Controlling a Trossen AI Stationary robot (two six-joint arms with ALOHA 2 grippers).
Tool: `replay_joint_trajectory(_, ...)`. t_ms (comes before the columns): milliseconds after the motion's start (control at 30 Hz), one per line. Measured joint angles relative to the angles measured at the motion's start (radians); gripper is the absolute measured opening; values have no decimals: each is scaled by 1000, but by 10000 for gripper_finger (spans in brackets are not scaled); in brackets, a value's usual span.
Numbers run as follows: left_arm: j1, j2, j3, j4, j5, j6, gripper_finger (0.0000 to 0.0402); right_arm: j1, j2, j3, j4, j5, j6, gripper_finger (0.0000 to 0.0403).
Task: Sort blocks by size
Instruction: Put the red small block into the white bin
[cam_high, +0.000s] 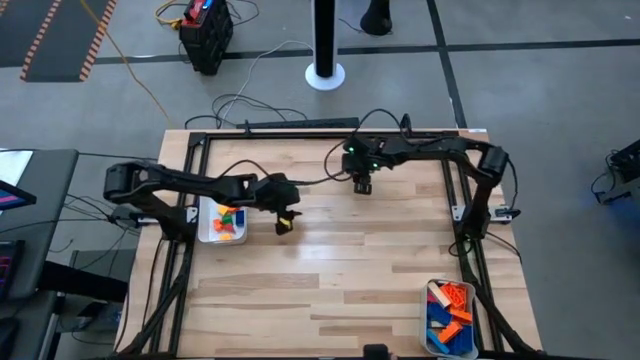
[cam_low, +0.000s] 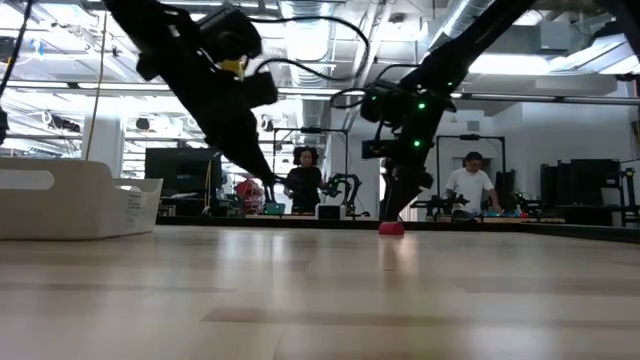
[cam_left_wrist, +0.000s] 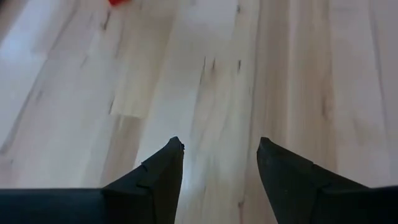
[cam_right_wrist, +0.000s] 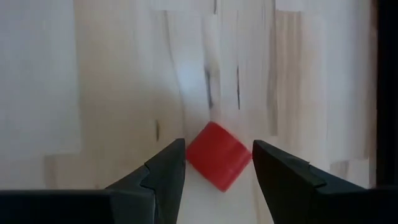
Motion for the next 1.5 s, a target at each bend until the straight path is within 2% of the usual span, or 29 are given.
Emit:
replay_joint_trajectory(133,1,-77,-71,81,-2,-2,196,-15,62,85,-79,0,-67,216)
replay_joint_trajectory(233,1,-116,-104,114,-4,-2,196,-23,109,164,-204,0,-122,216)
replay_joint_trajectory(333,-3,-137,-120,118,-5,-2,196,-32,151,230,-315,-4,-185,216)
replay_joint_trajectory(600,-4,-138,-123,73,-5,-26,196,-47,219,288,-404,-28,-269,216)
replay_joint_trajectory(867,-10,-137,-125,38,-7,-48,196,-27,215,285,-440,-29,-218,216)
replay_joint_trajectory(967,-21,-137,-125,38,-8,-48,196,-21,220,285,-454,-54,-151,216)
replay_joint_trajectory(1267,-27,-137,-125,40,-8,-45,196,122,217,283,-506,-81,-137,216)
replay_joint_trajectory(1500,-27,-137,-125,37,-22,-40,196,275,215,283,-452,-78,-111,216)
